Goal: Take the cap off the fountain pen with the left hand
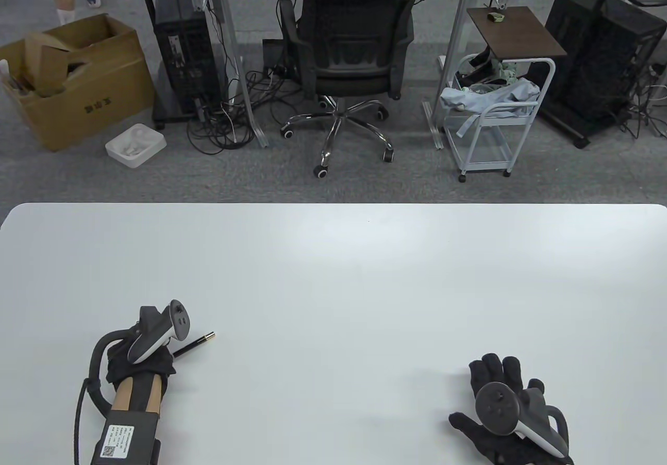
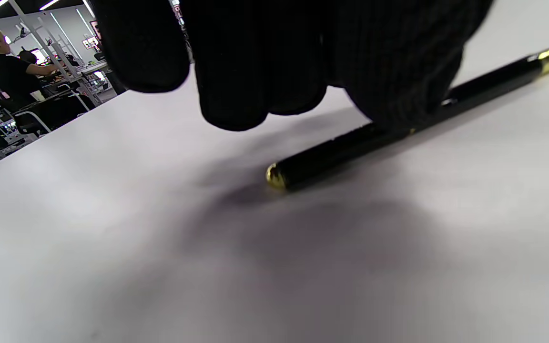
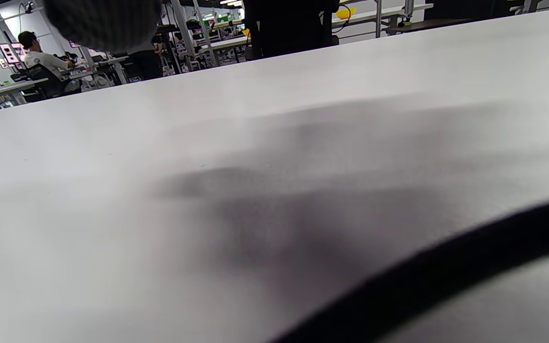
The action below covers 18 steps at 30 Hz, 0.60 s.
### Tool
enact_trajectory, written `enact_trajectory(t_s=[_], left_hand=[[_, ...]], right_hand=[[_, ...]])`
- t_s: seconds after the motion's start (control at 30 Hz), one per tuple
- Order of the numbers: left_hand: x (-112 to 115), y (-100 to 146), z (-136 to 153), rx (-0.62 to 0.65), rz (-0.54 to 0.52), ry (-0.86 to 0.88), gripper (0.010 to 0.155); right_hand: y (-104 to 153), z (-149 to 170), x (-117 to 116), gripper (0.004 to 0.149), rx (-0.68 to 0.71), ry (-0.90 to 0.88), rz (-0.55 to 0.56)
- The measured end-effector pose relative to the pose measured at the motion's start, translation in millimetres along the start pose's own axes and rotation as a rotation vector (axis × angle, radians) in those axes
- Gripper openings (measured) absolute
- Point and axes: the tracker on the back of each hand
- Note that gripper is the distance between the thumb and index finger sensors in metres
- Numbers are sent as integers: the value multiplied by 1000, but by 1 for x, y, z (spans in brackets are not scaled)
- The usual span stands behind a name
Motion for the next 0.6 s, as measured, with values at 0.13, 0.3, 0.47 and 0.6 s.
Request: enact_trajectory(t_s=[0.13,0.3,0.47,0.6], left_hand=[[10,-9,-5,-26,46,-40,50],[11,-12,-3,-25,9,-18,46],[12,-14,-1,-20,-2,29,43],[12,-14,-4,-21,-8,39,42]], right_hand=[[1,-2,-1,90,4,10,-2],[2,-2,1,90,5,8,6],[2,-1,1,90,2,3,12],[3,-4,1,90,24,3,43]])
Point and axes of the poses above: the tracker on the back of each hand, its own z axis roughly to the little-finger side, its own y axis roughly from the fingertips to the wrist, x = y × z, and after that the axes turned 15 degrees about z, right-handed
